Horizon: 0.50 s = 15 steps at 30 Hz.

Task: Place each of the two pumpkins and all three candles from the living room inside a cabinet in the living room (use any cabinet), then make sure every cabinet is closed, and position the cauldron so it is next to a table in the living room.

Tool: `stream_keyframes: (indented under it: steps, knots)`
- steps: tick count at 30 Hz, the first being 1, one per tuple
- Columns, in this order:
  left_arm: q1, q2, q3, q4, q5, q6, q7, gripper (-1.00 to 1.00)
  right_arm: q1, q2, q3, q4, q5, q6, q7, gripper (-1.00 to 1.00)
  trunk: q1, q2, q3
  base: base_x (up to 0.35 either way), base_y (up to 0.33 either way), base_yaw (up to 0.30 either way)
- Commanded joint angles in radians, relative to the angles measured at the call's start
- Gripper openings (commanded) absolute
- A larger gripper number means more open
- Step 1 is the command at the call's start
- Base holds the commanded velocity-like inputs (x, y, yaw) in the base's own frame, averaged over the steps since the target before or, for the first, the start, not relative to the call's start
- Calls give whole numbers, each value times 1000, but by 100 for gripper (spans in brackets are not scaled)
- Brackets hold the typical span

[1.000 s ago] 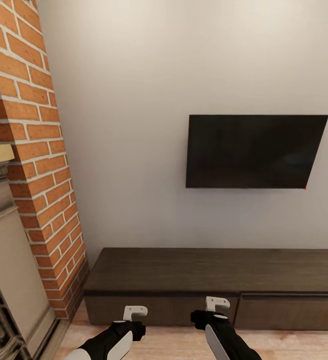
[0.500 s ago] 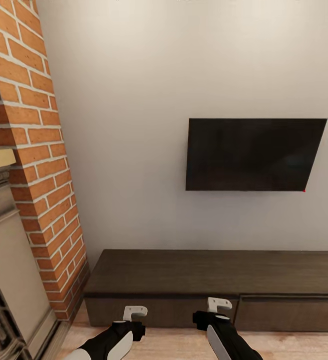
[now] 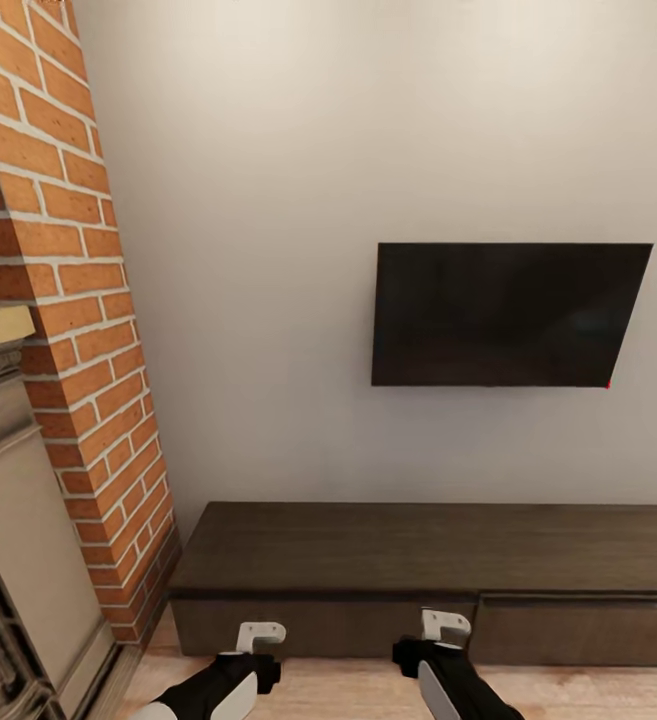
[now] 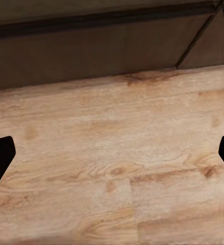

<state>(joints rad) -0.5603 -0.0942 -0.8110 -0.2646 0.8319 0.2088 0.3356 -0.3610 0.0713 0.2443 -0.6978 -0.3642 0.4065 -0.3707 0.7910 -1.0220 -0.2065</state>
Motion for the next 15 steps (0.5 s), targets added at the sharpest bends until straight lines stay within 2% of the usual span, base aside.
stream_keyframes:
  steps: [1,4,7,10,13,14,15]
  knots:
    - [-1,1,-8,5,7,-2,6,100,-4,-1,5,22,-11,-11,-9,100,-4,6,2,0,0,0]
    - [-1,2,-8,20,7,-33,4,100,-17,-6,3,127,-13,-83,-10,100,-15,27,11,0,0,0]
    - [0,4,-12,41,6,-89,2,100,-29,-23,2,251,-16,-172,-12,100,-27,48,21,0,0,0]
    - [0,15,-15,60,6,-126,1,100,-32,-36,1,301,-17,-198,-13,100,-38,69,30,0,0,0]
    - [1,51,-17,90,5,-166,-19,100,-34,-50,2,344,-17,-215,-14,100,-50,90,39,0,0,0]
    - [3,76,-18,104,6,-182,-41,100,-34,-59,2,361,-18,-220,-14,100,-54,97,43,0,0,0]
    - [6,90,-19,111,6,-190,-53,100,-34,-63,2,368,-18,-222,-14,100,-58,104,46,0,0,0]
